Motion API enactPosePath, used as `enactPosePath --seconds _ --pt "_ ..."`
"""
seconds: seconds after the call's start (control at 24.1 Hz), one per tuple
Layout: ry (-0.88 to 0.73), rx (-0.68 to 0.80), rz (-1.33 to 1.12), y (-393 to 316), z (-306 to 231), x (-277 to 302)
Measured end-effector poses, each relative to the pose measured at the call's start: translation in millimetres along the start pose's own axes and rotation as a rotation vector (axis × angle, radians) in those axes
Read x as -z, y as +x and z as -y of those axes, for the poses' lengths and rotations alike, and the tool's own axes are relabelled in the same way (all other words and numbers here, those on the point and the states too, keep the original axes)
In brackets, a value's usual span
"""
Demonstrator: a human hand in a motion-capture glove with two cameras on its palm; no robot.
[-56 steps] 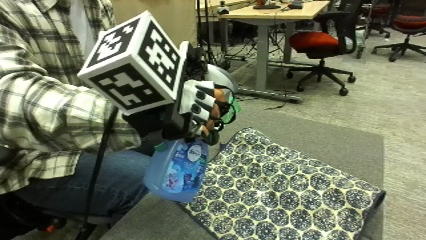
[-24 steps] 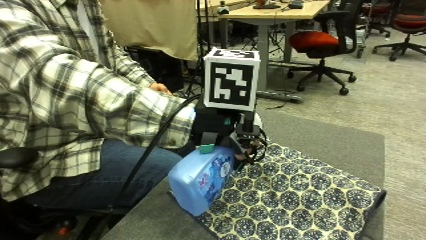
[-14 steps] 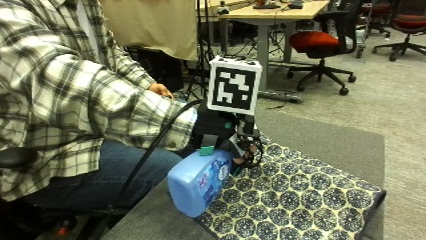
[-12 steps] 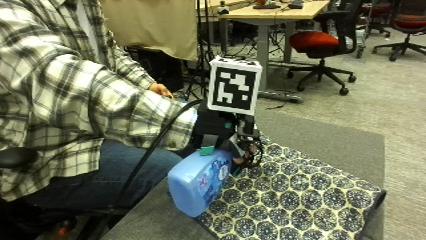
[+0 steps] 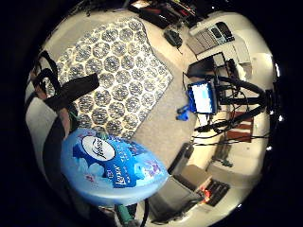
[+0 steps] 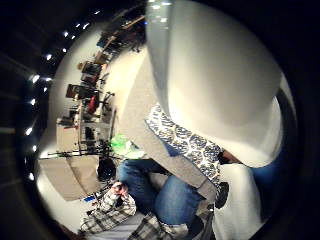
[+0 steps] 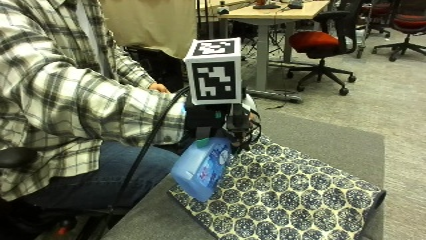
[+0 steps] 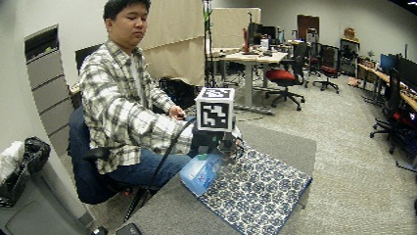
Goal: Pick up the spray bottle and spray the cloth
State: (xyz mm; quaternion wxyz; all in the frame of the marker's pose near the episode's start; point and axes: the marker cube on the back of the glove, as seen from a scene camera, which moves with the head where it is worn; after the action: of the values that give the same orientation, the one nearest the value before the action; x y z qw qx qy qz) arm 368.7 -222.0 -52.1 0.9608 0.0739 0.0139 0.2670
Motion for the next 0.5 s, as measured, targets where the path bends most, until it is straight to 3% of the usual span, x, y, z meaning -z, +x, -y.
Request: enactPosePath --seconds 0.5 --pt "0.247 -0.034 0.476 0 -14 39"
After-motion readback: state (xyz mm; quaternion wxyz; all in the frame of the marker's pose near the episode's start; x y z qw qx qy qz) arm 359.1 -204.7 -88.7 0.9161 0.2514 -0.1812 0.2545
